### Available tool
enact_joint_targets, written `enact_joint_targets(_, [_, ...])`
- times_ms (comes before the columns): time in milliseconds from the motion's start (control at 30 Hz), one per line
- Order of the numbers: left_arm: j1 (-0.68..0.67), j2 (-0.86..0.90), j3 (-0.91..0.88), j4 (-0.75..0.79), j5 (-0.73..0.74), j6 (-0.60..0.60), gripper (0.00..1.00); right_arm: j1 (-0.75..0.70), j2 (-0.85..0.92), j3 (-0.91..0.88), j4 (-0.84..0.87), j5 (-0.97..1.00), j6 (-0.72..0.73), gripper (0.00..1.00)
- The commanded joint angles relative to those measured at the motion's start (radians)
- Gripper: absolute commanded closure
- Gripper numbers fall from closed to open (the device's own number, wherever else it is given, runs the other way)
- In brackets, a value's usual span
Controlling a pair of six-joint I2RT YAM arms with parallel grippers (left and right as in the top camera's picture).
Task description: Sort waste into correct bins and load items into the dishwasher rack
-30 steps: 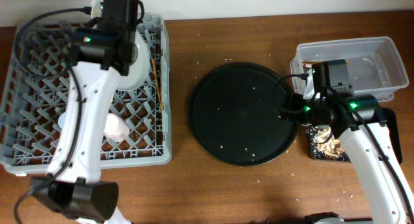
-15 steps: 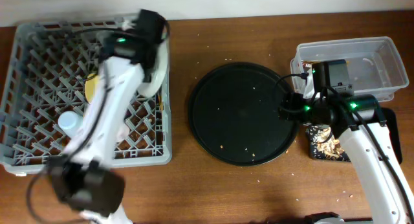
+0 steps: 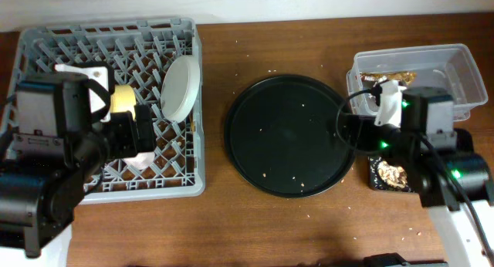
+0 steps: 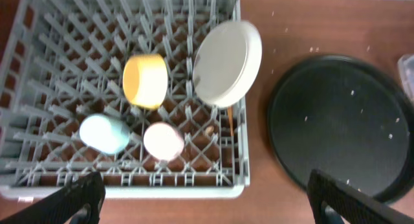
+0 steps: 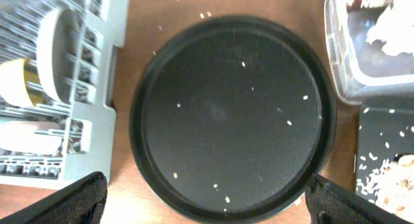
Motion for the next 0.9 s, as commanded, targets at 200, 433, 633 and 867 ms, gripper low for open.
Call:
enact_joint_targets(200, [0.003,-0.002,-0.002,-0.050,0.014,0.002,0.01,0.027,-0.066,0.007,0.171,-0.096,-0.174,0.02])
enact_joint_targets(433, [0.003,-0.002,-0.002,-0.050,0.014,0.002,0.01,0.008,-0.464,-0.369,0.397,-0.066,-0.337,0.02])
enact_joint_targets(633, [0.003,-0.002,-0.002,-0.050,0.014,0.002,0.01,0.010,-0.912,-1.003,0.898,-0.115,-0.336,0.02])
enact_joint_targets(867, [0.003,-0.002,-0.002,-0.050,0.014,0.002,0.01,0.010,-1.096,-1.215,1.055,-0.107,-0.336,0.02])
